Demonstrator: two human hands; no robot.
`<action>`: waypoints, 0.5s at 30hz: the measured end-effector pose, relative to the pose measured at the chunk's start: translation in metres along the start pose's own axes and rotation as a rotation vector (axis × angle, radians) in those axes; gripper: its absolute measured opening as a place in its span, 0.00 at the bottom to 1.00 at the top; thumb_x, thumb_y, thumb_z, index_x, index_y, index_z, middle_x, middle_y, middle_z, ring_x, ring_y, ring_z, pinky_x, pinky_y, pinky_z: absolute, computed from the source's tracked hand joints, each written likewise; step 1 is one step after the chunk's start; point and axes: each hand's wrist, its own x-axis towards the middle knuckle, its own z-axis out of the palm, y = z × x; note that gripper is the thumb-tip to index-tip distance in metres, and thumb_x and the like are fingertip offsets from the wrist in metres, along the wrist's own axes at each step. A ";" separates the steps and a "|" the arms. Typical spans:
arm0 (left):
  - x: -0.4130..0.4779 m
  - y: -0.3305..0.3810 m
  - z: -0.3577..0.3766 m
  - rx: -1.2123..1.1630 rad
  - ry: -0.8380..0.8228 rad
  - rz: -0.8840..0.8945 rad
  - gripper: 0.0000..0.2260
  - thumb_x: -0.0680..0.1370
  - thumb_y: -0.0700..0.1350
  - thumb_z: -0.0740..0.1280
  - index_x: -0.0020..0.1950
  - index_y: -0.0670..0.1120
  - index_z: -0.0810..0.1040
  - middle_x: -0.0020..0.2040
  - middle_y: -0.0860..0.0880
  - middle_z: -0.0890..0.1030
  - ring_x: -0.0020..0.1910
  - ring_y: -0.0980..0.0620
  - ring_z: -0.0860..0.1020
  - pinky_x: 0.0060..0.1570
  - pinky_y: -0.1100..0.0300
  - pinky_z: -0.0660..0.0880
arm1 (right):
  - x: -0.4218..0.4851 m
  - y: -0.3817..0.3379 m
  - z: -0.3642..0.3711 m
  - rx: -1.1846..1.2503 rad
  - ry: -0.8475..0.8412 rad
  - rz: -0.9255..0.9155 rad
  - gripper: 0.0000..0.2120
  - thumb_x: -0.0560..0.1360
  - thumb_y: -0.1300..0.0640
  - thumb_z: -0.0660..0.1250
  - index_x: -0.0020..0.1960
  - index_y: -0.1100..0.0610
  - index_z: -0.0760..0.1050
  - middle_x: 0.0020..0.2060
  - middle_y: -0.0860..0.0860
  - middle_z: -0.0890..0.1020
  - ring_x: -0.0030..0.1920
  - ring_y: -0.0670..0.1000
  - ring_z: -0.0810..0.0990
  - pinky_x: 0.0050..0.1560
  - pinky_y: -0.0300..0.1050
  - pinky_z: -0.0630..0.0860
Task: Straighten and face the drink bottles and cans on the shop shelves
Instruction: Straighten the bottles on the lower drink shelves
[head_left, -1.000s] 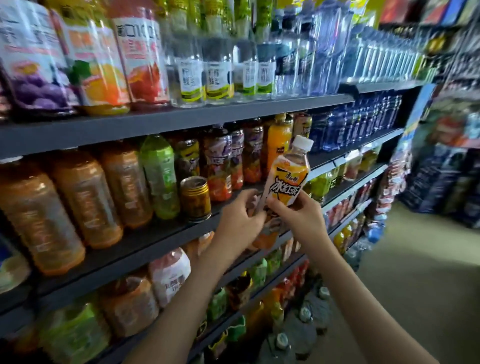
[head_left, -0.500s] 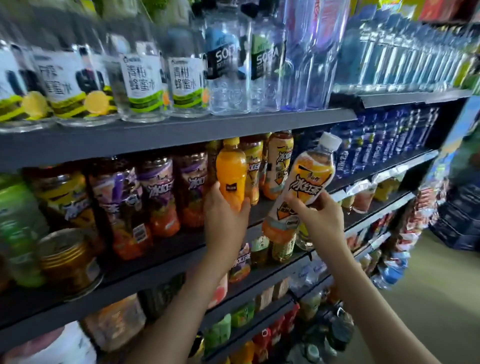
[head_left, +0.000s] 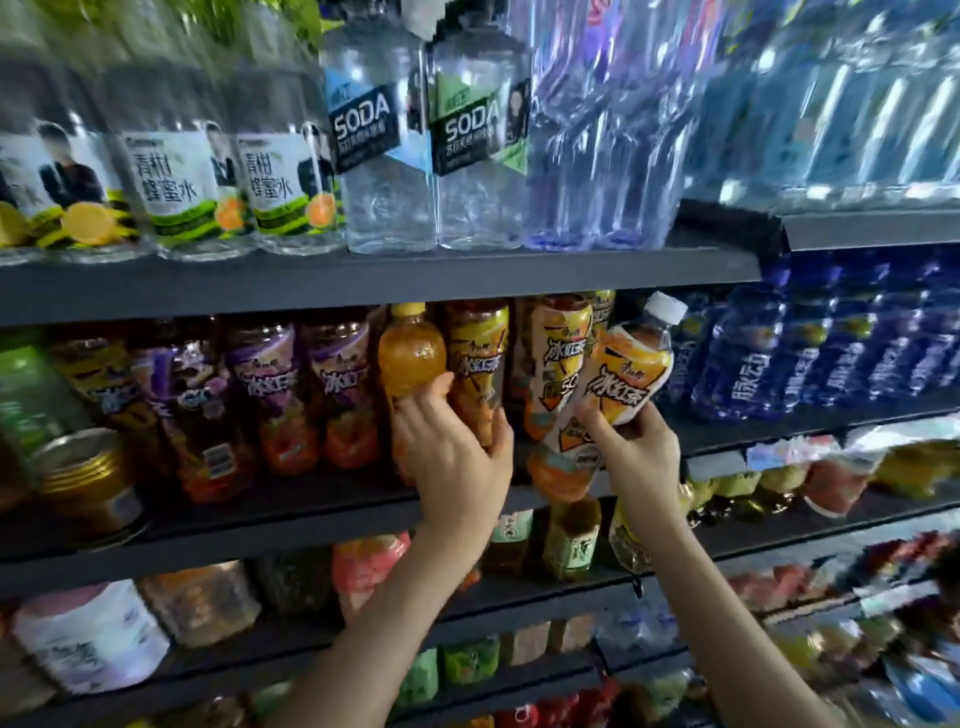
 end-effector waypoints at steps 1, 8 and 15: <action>0.001 0.004 0.005 -0.056 -0.073 0.018 0.21 0.72 0.44 0.72 0.61 0.40 0.69 0.53 0.41 0.74 0.52 0.44 0.74 0.53 0.54 0.74 | 0.004 0.002 0.000 0.008 0.009 0.003 0.11 0.71 0.48 0.73 0.50 0.51 0.77 0.44 0.45 0.84 0.46 0.45 0.82 0.46 0.45 0.80; 0.010 0.013 0.051 -0.151 -0.403 -0.114 0.22 0.74 0.49 0.71 0.63 0.40 0.71 0.59 0.45 0.78 0.57 0.48 0.77 0.50 0.66 0.70 | 0.018 0.011 -0.022 0.036 0.077 0.040 0.12 0.71 0.48 0.73 0.51 0.51 0.78 0.45 0.46 0.84 0.47 0.44 0.82 0.50 0.48 0.80; 0.012 0.020 0.097 -0.137 -0.450 -0.269 0.26 0.72 0.49 0.74 0.64 0.39 0.69 0.59 0.41 0.78 0.57 0.43 0.77 0.48 0.57 0.73 | 0.027 0.028 -0.049 0.056 0.078 0.144 0.12 0.71 0.50 0.73 0.50 0.55 0.79 0.43 0.47 0.85 0.44 0.45 0.83 0.42 0.41 0.79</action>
